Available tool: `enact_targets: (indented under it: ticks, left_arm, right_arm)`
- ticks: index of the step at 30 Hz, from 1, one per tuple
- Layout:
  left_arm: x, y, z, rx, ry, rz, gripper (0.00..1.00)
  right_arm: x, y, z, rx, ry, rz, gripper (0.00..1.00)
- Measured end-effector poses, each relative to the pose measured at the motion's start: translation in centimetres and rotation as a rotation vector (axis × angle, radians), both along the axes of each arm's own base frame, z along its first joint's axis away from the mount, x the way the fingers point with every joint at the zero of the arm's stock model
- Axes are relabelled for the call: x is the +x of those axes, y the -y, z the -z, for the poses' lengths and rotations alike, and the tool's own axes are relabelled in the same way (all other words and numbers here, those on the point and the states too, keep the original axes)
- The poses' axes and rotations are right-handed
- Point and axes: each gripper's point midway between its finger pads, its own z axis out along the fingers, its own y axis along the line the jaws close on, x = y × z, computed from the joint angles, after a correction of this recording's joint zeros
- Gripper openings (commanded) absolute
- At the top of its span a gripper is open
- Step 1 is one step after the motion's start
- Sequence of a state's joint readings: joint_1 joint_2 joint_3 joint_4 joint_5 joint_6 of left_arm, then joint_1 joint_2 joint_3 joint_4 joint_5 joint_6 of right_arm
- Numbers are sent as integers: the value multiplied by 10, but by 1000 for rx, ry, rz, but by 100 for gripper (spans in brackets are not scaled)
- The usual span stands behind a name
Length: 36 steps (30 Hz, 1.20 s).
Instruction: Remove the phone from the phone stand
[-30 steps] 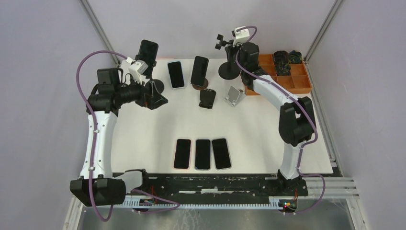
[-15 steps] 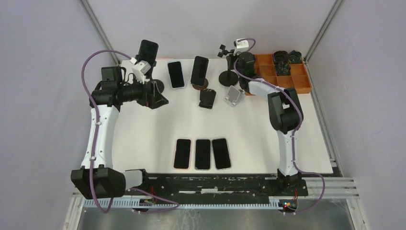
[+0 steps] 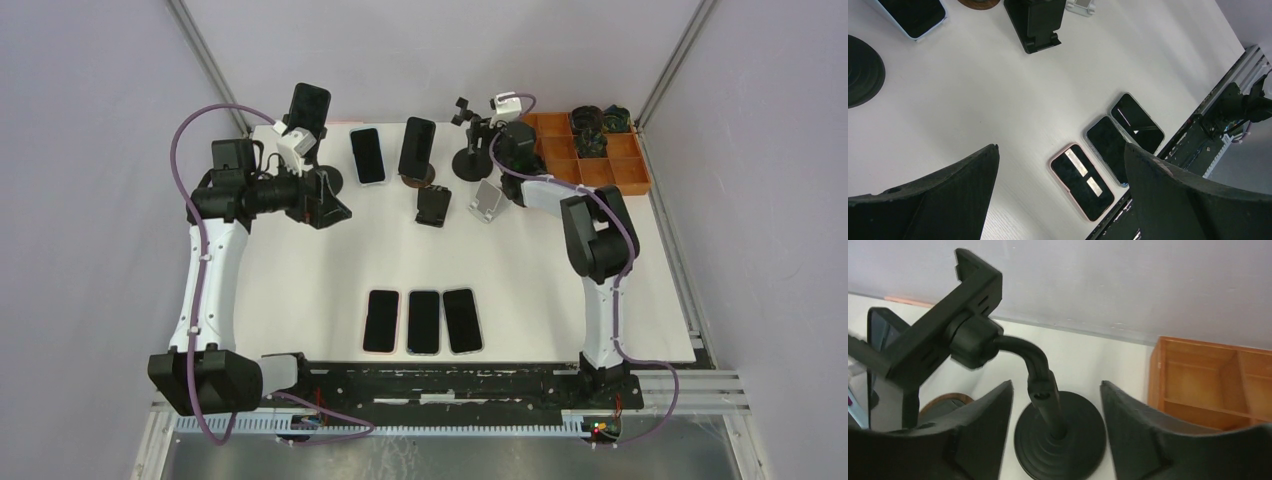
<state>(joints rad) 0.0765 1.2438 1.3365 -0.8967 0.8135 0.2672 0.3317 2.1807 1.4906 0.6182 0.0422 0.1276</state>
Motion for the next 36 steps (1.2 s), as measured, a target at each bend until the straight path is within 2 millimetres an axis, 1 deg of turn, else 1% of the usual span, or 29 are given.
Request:
enact_targets:
  ticks: [1,3,4,6,9,11,12,14,15,17,18,20,22,25,27,28,31,34,36]
  left_arm:
    - [0,0,0,0,-2,0,100]
    - [-2,0,0,1,-9,1,100]
    - [-3,0,-1,2,-8,3,100]
    - [-4,0,-3,5,-9,5,100]
    - [-6,0,-8,8,-6,7,100]
    - [-6,-1,-11,9,-2,4,100]
    - [-6,-2,-14,9,0,0,100]
    - [-5,-4,-17,9,5,-6,100]
    - [-4,-6,-19,10,9,-12,100]
    - [-2,-9,-22,10,14,-22,100]
    - [-1,-11,-23,10,14,-28,100]
    - [1,-14,-23,10,12,-40,100]
    - [2,-18,-22,10,7,-51,100]
    - [4,-22,-22,9,3,-67,100]
    - [4,-25,-21,9,2,-75,100]
    - [5,-26,-21,9,1,-79,100]
    - [6,-29,-20,8,-2,-87,100]
    - [7,-30,-18,7,-11,-90,100]
    - [7,-31,-17,6,-16,-92,100]
  right_arm:
    - [-3,2,-1,-4,-1,6,85]
    - [-10,8,-10,-13,8,22,91]
    - [-12,10,-17,-16,18,28,94]
    - [-18,14,-41,-10,46,37,98]
    - [-33,21,-73,6,84,44,98]
    - [-51,27,-94,21,106,47,98]
    - [-63,31,-105,34,117,48,98]
    - [-80,32,-122,52,137,42,98]
    - [-86,33,-129,58,146,44,98]
    - [-99,26,-146,69,168,31,98]
    - [-106,18,-152,73,174,13,98]
    - [-119,-6,-160,82,181,-42,98]
    - [-134,-38,-160,86,168,-125,98]
    - [-152,-87,-148,106,117,-266,98]
    - [-154,-113,-139,133,79,-334,98]
    - [-152,-124,-132,151,55,-361,98]
    - [-139,-142,-106,185,-21,-389,98]
    - [-123,-156,-67,200,-119,-389,98]
    - [-115,-161,-45,201,-167,-383,98]
